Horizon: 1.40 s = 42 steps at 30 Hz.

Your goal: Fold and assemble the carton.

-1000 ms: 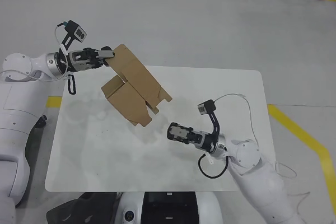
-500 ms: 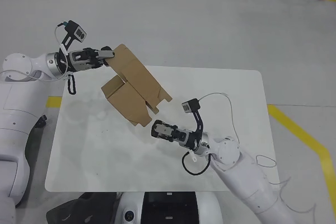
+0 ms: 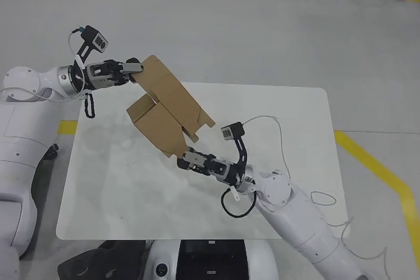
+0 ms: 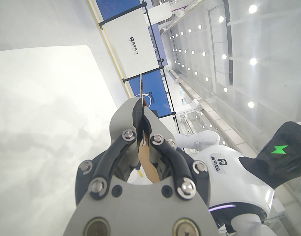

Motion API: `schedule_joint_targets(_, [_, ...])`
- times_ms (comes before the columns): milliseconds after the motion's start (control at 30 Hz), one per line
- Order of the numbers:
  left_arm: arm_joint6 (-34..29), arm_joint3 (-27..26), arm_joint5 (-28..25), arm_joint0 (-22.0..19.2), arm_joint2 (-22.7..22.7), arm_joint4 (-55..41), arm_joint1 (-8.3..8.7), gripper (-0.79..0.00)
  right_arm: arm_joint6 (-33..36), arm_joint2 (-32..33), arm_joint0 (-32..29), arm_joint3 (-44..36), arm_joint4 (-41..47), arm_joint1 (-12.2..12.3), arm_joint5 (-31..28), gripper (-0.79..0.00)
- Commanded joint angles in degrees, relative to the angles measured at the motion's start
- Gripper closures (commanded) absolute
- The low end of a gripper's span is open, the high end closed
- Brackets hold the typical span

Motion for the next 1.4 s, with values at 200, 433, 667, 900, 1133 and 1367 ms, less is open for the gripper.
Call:
schedule_joint_targets(200, [0.0, 0.0, 0.0, 0.0, 0.0, 0.0, 0.0, 0.0, -1.08, 0.92, -0.83, -0.47, -0.15, -0.1, -1.19, -0.548])
schedule_joint_targets(433, [0.0, 0.0, 0.0, 0.0, 0.0, 0.0, 0.0, 0.0, -0.39, 1.84, -2.14, -3.01, -0.65, 0.13, -1.04, -0.566])
schedule_joint_targets(667, [0.0, 0.0, 0.0, 0.0, 0.0, 0.0, 0.0, 0.0, -0.21, 2.64, -3.27, -4.66, -0.76, 0.28, -1.14, -0.573])
schedule_joint_targets(900, [0.0, 0.0, 0.0, 0.0, 0.0, 0.0, 0.0, 0.0, -0.9, 2.84, -3.03, -4.51, -0.92, 0.09, -1.21, -0.394])
schedule_joint_targets(1133, [0.0, 0.0, 0.0, 0.0, 0.0, 0.0, 0.0, 0.0, -2.41, 2.28, -2.12, -3.01, -1.27, -0.38, 0.36, -0.379])
schedule_joint_targets(1367, [0.0, 0.0, 0.0, 0.0, 0.0, 0.0, 0.0, 0.0, -3.2, 1.53, -1.3, -1.87, -1.93, -0.87, 0.7, -0.246])
